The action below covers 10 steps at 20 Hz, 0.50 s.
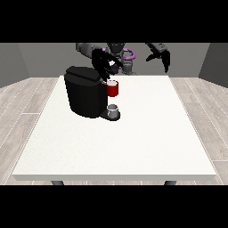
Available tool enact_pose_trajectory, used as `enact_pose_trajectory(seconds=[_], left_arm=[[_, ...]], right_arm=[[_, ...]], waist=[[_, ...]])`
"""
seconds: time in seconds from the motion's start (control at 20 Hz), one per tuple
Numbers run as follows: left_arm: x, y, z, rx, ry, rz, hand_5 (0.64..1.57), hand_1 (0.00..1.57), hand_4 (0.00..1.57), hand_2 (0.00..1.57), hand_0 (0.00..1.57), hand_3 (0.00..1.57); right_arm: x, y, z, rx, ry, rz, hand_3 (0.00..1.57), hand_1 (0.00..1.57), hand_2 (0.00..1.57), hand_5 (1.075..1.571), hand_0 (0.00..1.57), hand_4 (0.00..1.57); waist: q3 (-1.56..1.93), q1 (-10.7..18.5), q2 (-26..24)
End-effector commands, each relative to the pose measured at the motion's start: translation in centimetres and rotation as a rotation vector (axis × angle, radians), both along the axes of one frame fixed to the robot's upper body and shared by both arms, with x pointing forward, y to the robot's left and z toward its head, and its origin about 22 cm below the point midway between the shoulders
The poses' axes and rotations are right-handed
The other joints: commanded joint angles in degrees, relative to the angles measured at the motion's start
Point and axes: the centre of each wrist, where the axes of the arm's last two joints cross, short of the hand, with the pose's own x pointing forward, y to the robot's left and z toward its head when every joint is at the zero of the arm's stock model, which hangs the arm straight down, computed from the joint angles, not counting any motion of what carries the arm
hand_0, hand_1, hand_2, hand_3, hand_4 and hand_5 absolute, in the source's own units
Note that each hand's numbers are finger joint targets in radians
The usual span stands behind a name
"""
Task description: Insert the coffee pod into the coffee machine and close the lid
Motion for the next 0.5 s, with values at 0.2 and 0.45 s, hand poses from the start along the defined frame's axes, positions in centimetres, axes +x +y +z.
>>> enact_pose_trajectory(seconds=[0.2,0.45], left_arm=[[1.2,-2.5,2.4,0.009,-0.080,-0.093,1.571,0.00,0.43,0.00,0.00,0.00],[2.1,-3.1,3.2,0.003,-0.106,-0.129,1.571,0.00,0.40,0.00,0.00,0.00]], right_arm=[[-0.9,4.6,7.5,0.003,-0.267,0.152,0.00,0.00,0.00,1.571,0.00,0.00],[-1.4,3.9,9.6,-0.026,-0.285,0.149,0.00,0.00,0.00,1.571,0.00,0.00]], waist=[[-1.69,10.13,4.30],[-1.75,13.04,6.98]])
